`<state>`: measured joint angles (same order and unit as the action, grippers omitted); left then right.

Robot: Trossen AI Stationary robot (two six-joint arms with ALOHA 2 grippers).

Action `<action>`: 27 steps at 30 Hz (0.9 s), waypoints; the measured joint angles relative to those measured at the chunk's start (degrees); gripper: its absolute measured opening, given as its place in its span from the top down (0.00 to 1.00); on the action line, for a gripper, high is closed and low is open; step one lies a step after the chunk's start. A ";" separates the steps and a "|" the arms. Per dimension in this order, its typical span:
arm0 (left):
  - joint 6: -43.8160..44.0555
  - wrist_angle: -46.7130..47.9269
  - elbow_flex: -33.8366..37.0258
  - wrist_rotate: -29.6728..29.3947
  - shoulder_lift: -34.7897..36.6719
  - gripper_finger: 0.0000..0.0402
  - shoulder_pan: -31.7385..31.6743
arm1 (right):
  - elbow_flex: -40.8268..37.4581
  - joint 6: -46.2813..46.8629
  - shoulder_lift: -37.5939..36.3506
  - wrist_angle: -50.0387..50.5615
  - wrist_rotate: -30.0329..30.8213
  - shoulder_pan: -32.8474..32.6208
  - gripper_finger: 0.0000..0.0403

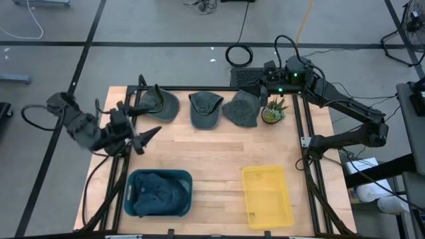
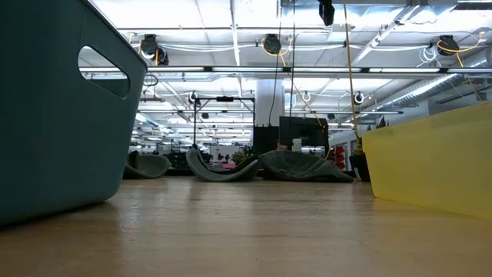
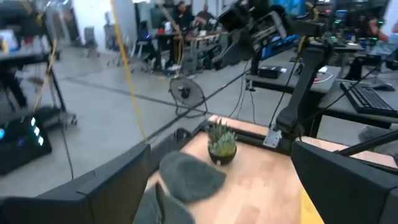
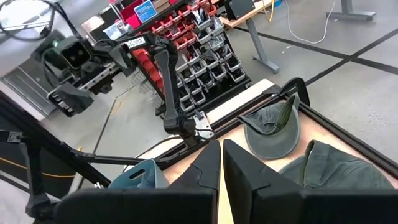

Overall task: Pick & Place hat
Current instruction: Put the left gray cap into the yellow bin

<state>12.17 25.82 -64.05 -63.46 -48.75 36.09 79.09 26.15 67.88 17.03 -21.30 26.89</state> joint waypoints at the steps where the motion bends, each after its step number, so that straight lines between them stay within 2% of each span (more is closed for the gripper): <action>1: -2.88 -2.30 0.00 2.22 0.00 0.01 -2.08 | 0.00 0.00 0.00 -0.01 0.00 0.00 0.98; 5: -8.80 -7.35 0.00 7.13 0.02 0.01 -9.71 | -0.02 -1.29 0.00 -0.01 0.00 0.00 0.98; 12: -14.00 -7.60 0.00 12.33 -0.50 0.01 -19.47 | 0.00 -5.90 0.00 -0.01 -0.02 0.00 0.98; 17: -16.36 -4.77 0.00 14.83 -1.48 0.01 -24.85 | -0.01 -7.76 0.00 -0.01 -0.02 0.00 0.98; 27: -18.88 4.71 0.00 27.33 -5.75 0.01 -37.24 | 0.00 -9.54 0.00 -0.01 -0.02 0.00 0.98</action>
<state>-6.70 30.53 -64.05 -36.13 -54.50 -1.16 79.09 16.61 67.88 17.02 -21.32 26.89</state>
